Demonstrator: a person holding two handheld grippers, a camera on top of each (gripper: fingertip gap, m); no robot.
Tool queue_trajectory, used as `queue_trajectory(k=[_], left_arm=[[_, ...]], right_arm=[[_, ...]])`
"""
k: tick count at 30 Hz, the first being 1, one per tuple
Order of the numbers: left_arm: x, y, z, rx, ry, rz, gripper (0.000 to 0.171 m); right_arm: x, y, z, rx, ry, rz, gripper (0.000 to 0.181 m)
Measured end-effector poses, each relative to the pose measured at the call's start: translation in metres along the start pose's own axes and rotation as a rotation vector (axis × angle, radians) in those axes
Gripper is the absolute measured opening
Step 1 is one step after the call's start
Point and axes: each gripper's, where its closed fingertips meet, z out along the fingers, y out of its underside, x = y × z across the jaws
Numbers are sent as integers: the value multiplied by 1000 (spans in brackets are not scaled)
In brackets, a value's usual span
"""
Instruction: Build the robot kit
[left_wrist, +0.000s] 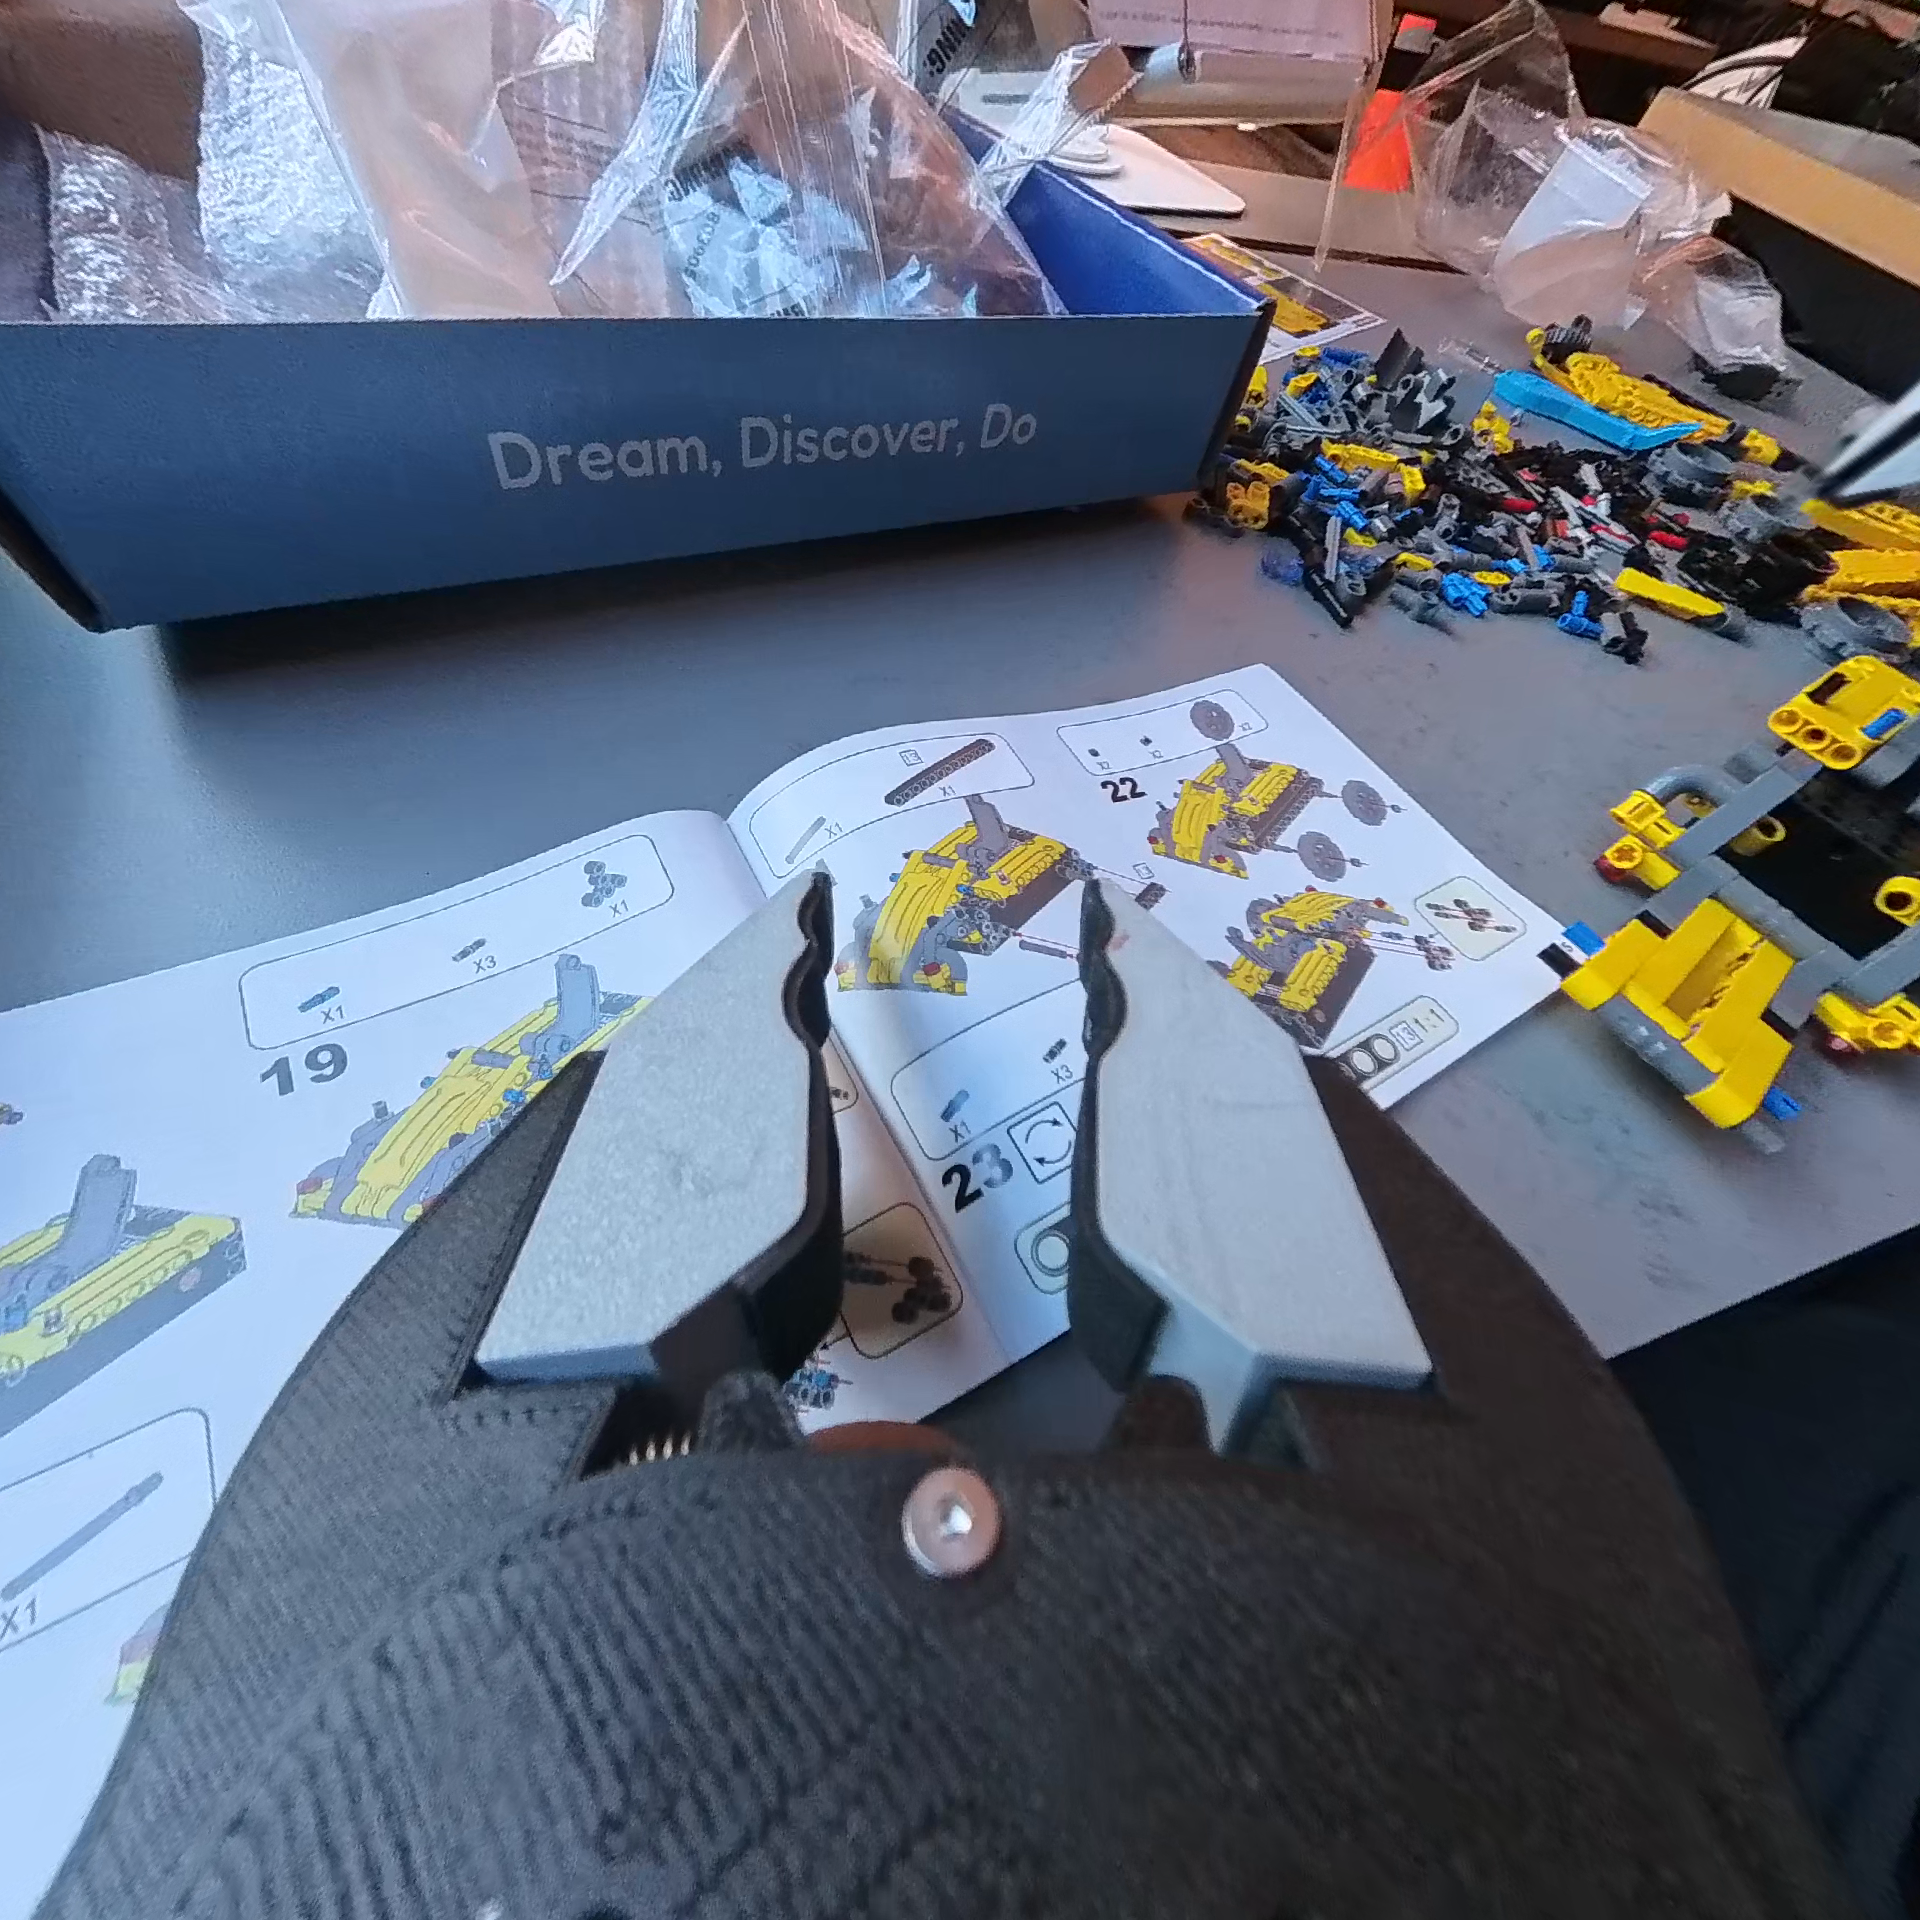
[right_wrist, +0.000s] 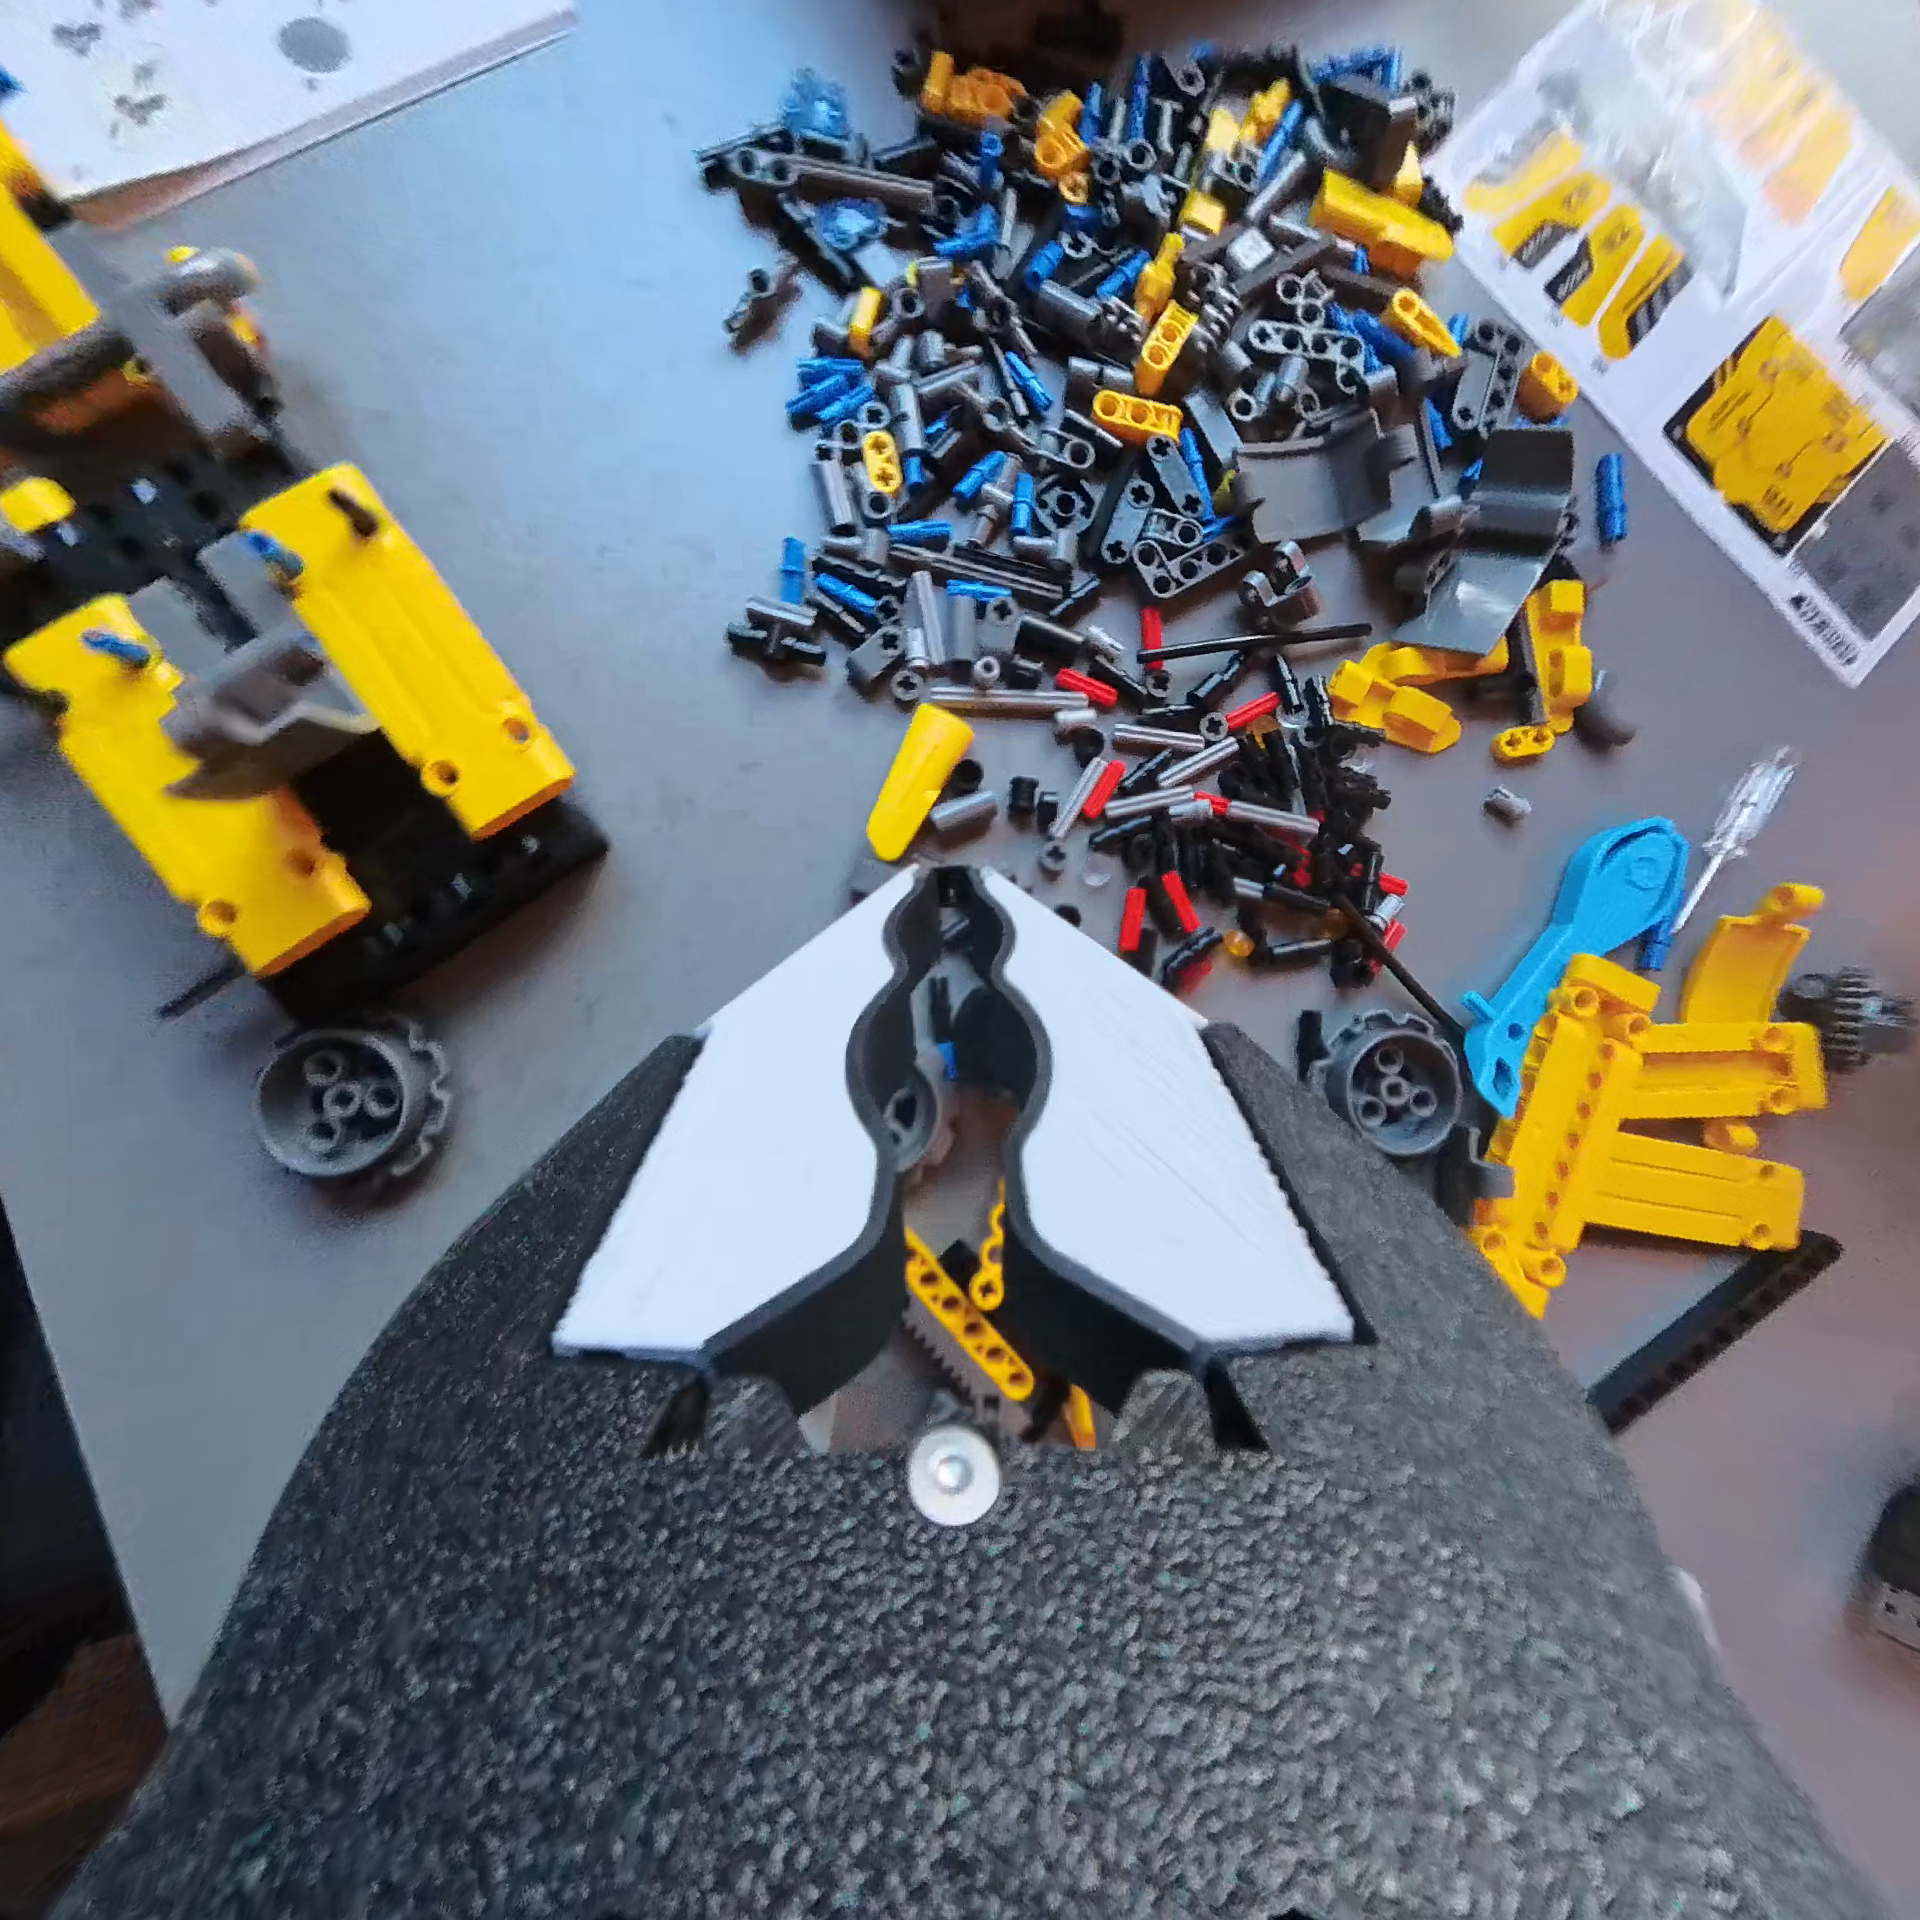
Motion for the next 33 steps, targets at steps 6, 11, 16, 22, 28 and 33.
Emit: queue_trajectory(k=[6, 11, 16, 22, 28, 33], left_arm=[[0, 0, 0, -1, -4, 4, 45], [0, 0, 0, -3, -8, 9, 45], [0, 0, 0, -1, -10, 9, 44], [0, 0, 0, -1, -14, 12, 45], [0, 0, 1, -1, -15, 13, 45], [0, 0, 0, 1, -14, 12, 45]], right_arm=[[-35, 26, -31, -14, 30, -115, 6], [-61, 68, -52, -104, -8, -79, 6], [-75, 93, -46, -147, -33, -44, 6], [-83, 104, -39, -197, -55, -55, 7], [-87, 112, -35, -221, -78, -40, 11], [-88, 109, -49, -174, -66, -11, 11]])
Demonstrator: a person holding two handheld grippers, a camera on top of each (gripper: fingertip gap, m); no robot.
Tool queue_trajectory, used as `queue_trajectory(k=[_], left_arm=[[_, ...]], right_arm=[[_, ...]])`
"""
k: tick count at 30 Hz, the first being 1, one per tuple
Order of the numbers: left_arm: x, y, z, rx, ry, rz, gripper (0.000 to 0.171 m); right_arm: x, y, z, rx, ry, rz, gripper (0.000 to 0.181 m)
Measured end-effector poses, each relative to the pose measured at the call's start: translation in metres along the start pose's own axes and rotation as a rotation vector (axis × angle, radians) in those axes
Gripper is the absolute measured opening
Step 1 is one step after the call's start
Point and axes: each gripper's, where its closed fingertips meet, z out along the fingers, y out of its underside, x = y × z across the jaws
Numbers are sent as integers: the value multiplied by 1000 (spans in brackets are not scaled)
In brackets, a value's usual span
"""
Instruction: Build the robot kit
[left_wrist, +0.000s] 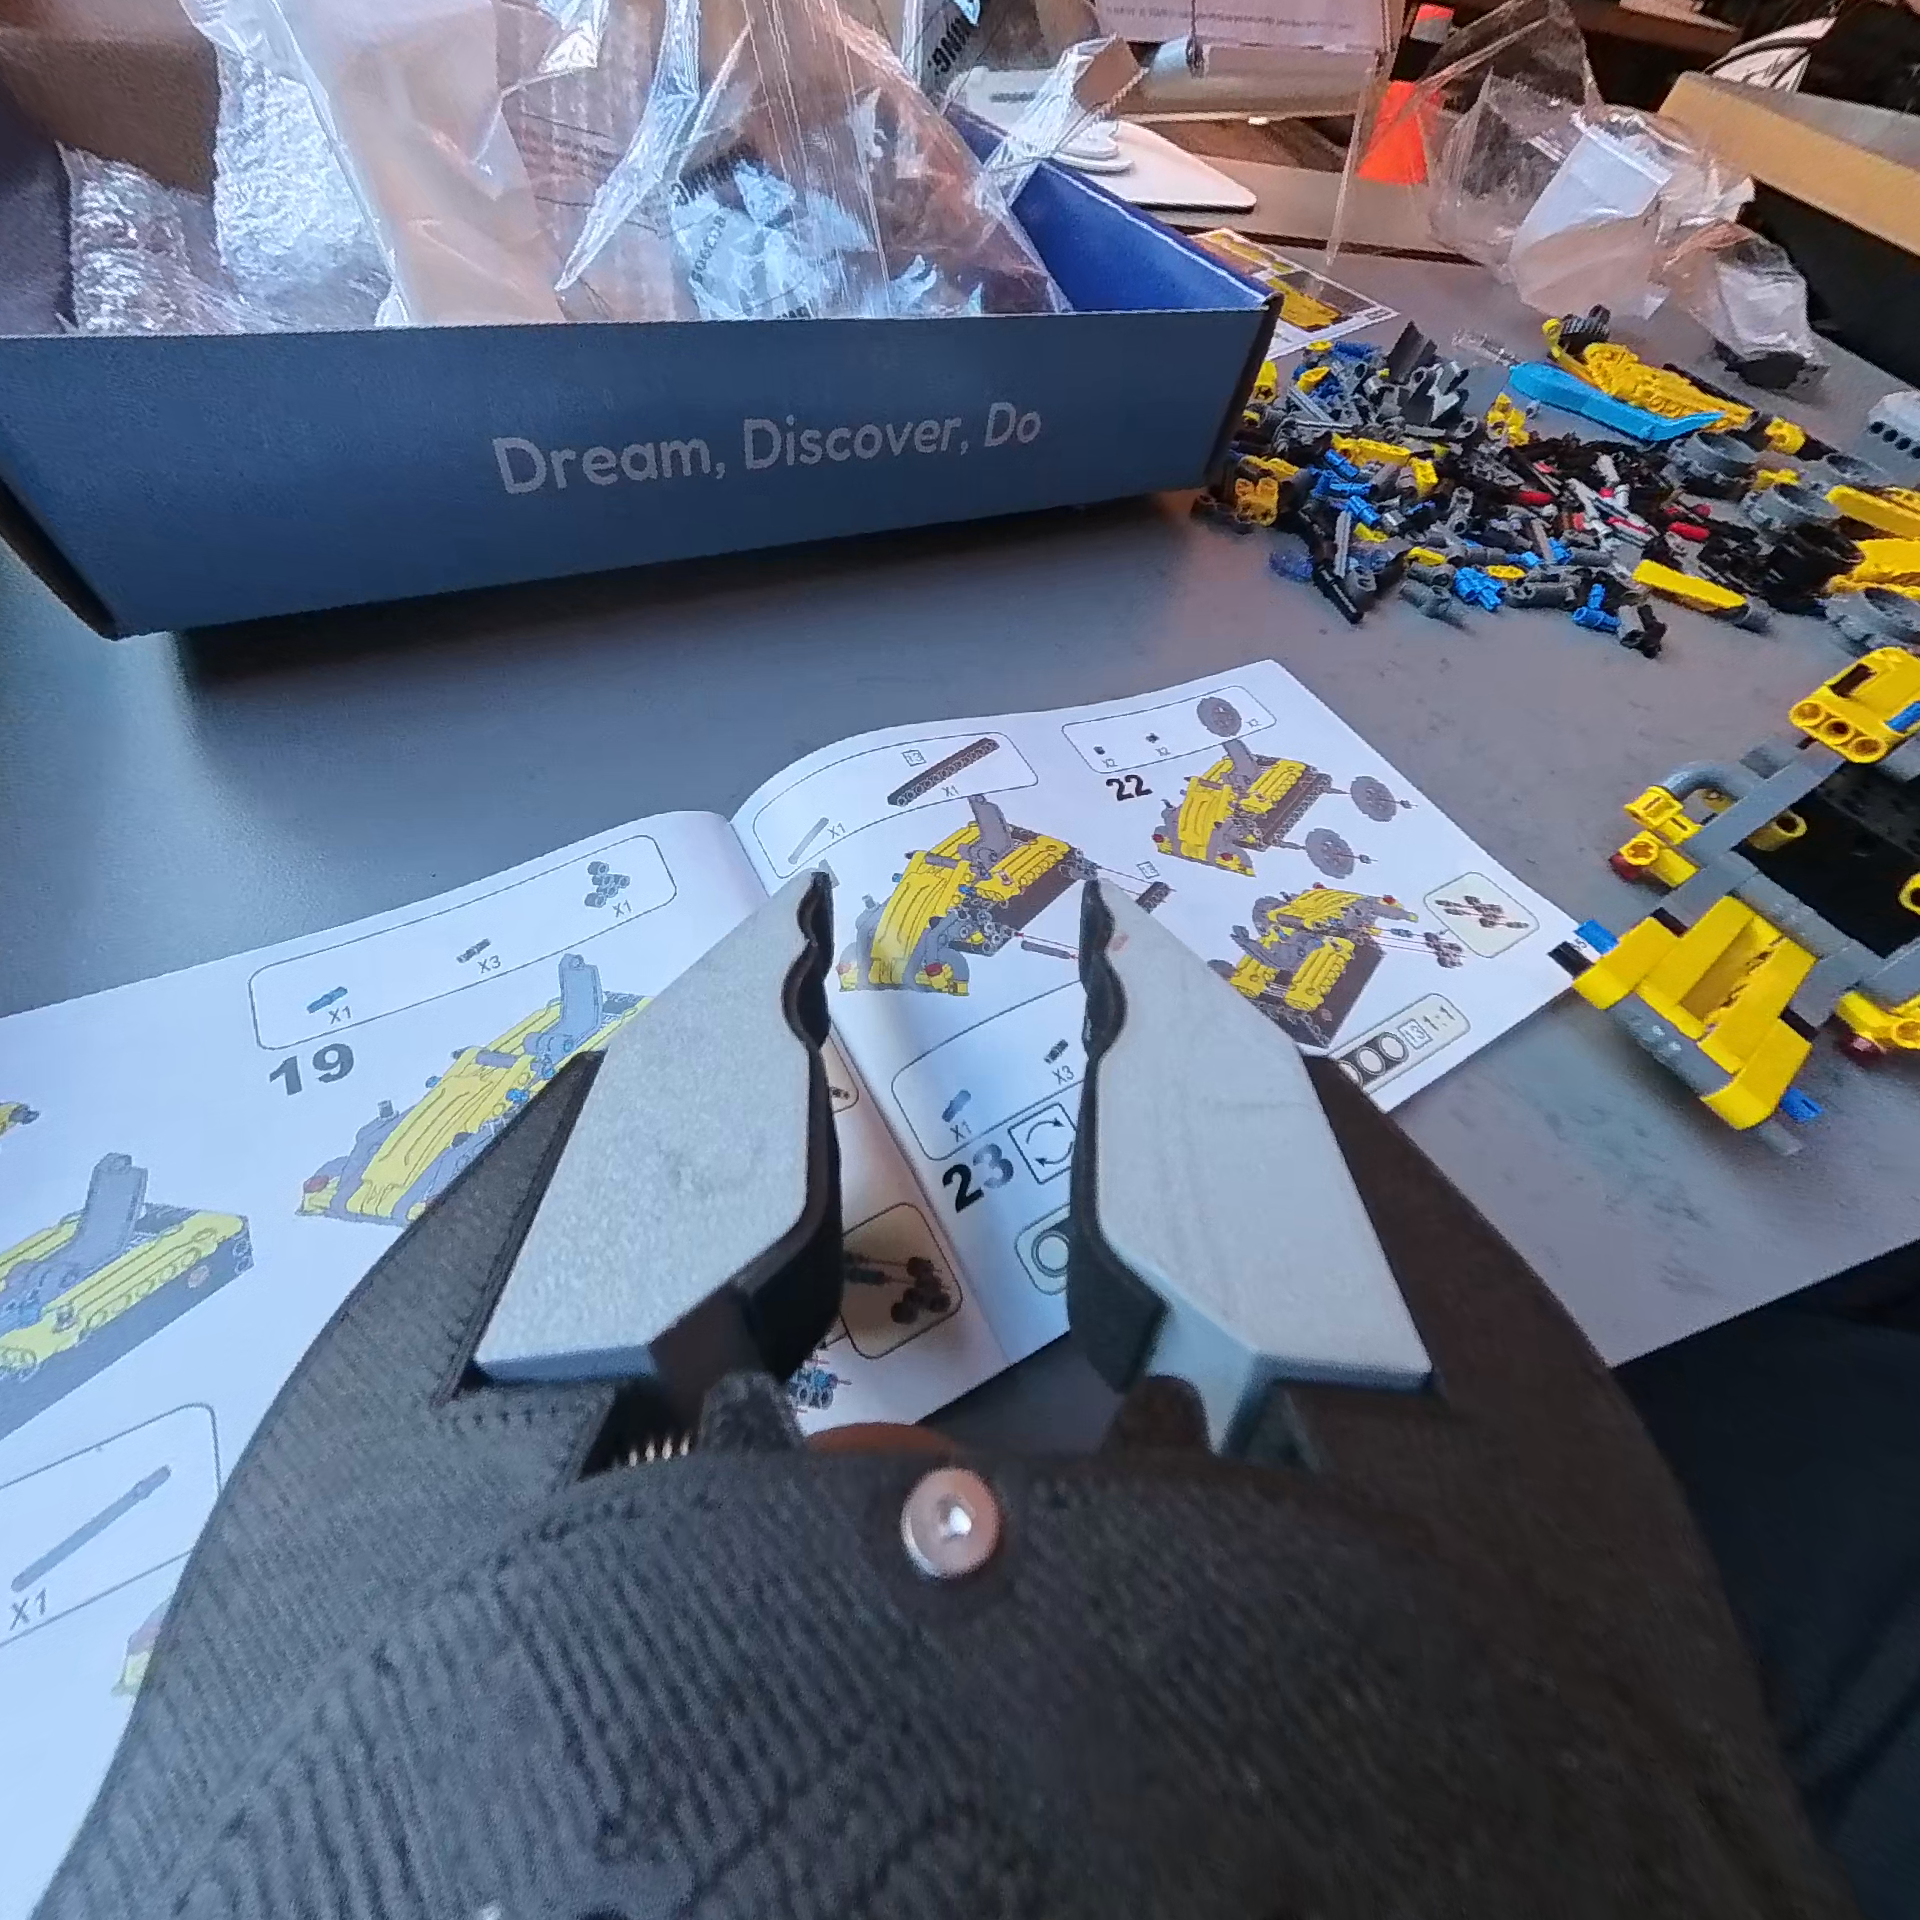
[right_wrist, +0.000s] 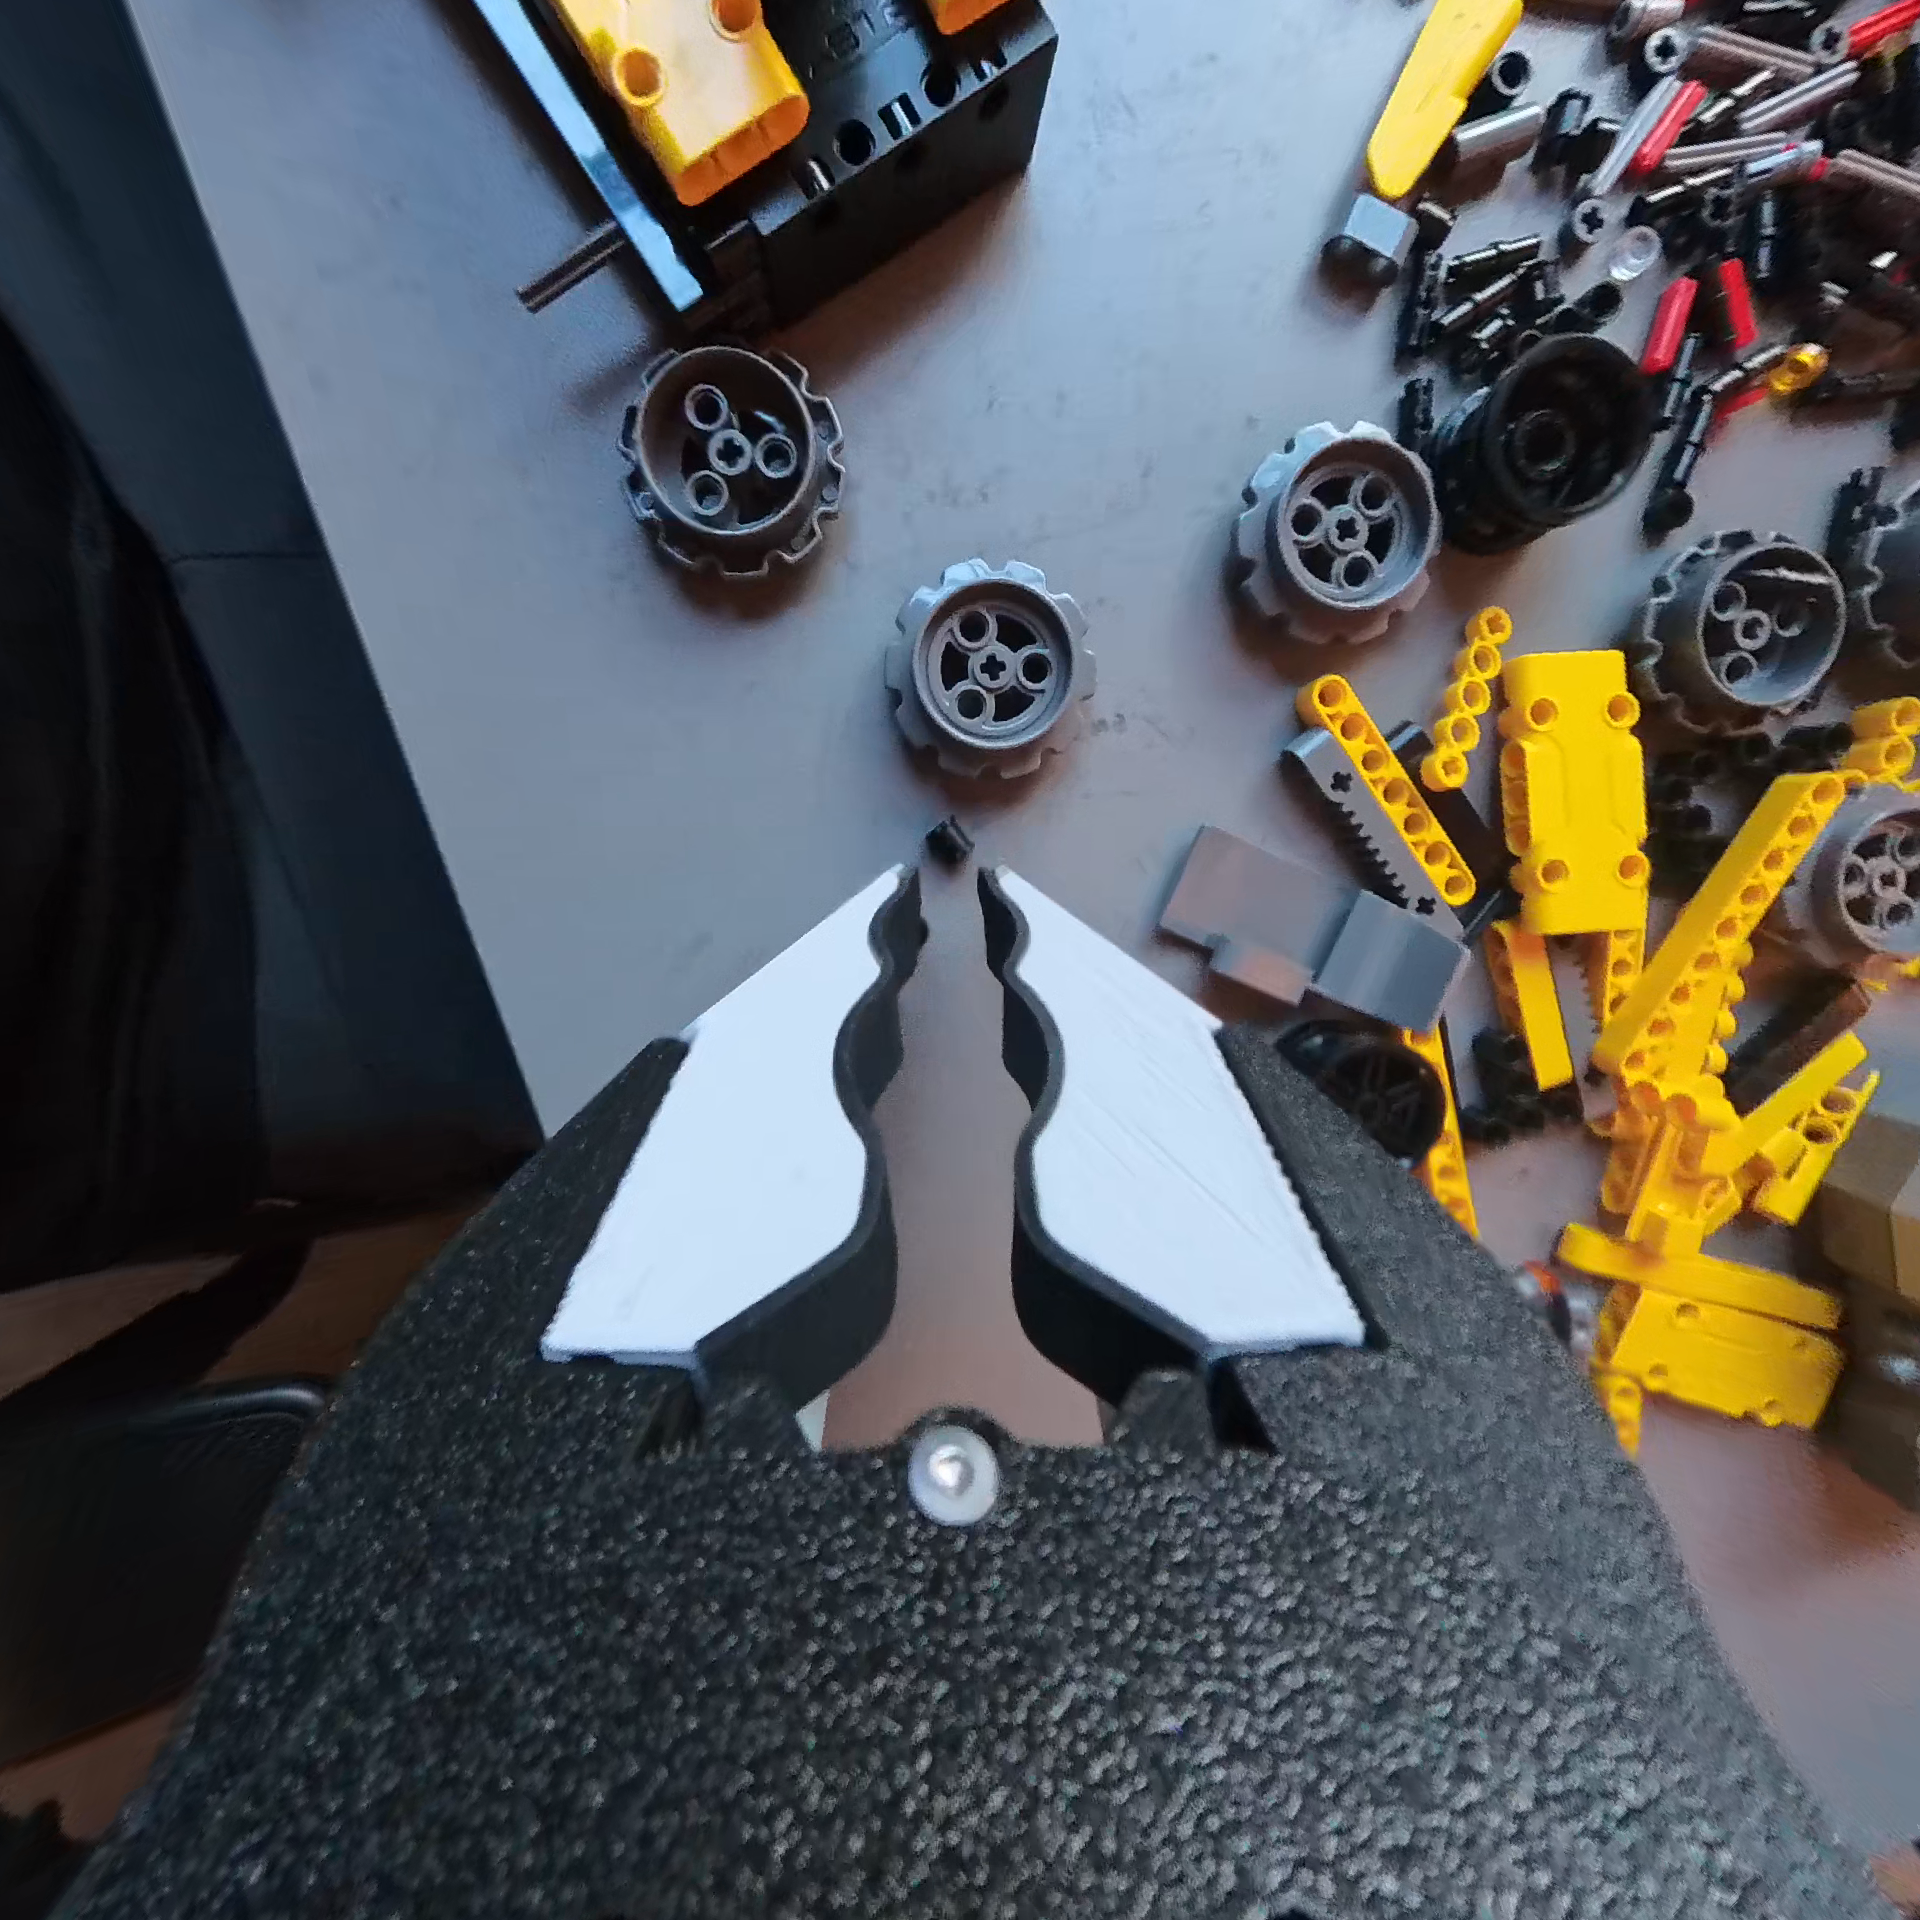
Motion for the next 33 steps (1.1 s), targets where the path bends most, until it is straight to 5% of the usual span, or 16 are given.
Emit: queue_trajectory(k=[11, 19, 27, 33], left_arm=[[0, 0, 0, 1, 1, -2, 45], [0, 0, 0, 2, -1, -3, 45], [-1, 0, 0, 2, -4, -5, 43], [0, -1, -1, 7, 1, -8, 44]], right_arm=[[24, 59, -21, 60, 186, 225, 11], [48, 44, -3, 172, 143, 281, 4], [83, 12, 13, 202, 258, 217, 3], [86, 12, -16, 242, 280, 235, 5]])
